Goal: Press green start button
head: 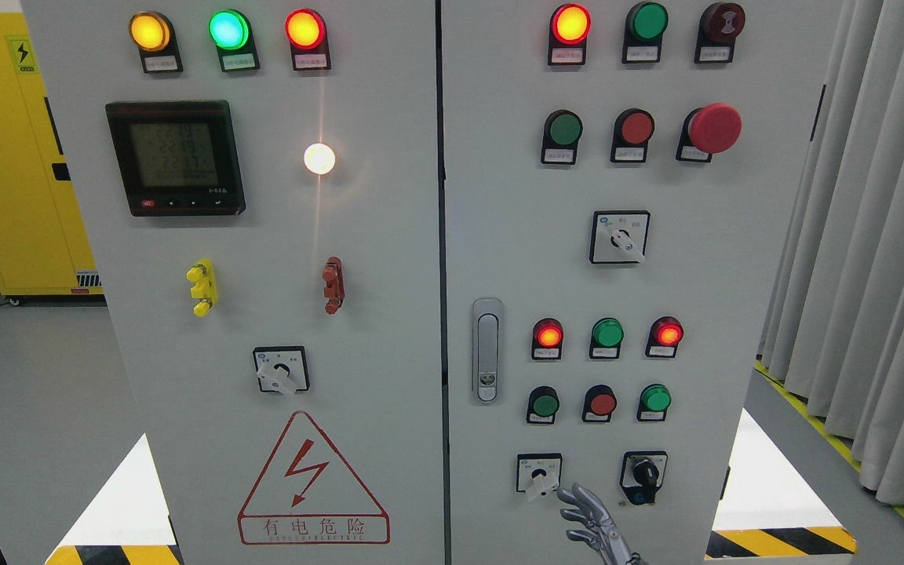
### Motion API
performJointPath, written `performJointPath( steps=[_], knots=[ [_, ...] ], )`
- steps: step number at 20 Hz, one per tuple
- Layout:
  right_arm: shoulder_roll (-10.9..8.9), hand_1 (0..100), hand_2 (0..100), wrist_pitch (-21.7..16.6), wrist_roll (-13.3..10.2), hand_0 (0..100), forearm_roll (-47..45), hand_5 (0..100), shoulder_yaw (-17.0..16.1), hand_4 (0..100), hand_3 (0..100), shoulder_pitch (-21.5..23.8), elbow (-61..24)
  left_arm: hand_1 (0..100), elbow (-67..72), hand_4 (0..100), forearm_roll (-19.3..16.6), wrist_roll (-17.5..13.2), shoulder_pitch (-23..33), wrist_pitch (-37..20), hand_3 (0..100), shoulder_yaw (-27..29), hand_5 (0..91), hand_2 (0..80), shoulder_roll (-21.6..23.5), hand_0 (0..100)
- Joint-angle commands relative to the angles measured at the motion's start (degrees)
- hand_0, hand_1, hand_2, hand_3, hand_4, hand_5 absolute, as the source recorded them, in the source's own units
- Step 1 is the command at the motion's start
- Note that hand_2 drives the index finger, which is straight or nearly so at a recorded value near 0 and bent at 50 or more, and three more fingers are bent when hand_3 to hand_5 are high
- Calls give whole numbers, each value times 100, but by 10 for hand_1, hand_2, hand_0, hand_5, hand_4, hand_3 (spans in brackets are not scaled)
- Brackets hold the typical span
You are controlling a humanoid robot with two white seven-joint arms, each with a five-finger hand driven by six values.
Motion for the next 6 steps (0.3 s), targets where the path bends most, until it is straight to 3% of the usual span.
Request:
performJointPath(
  steps=[1,6],
  knots=[
    [-22,703,0,-3,4,683,-57,151,136,190,92,84,-168,556,3,0,0,2,0,2,0,0,0,0,0,120],
    [-48,701,0,-3,4,652,-57,151,172,191,94,84,-168,556,3,0,0,2,0,2,0,0,0,0,0,120]
  ],
)
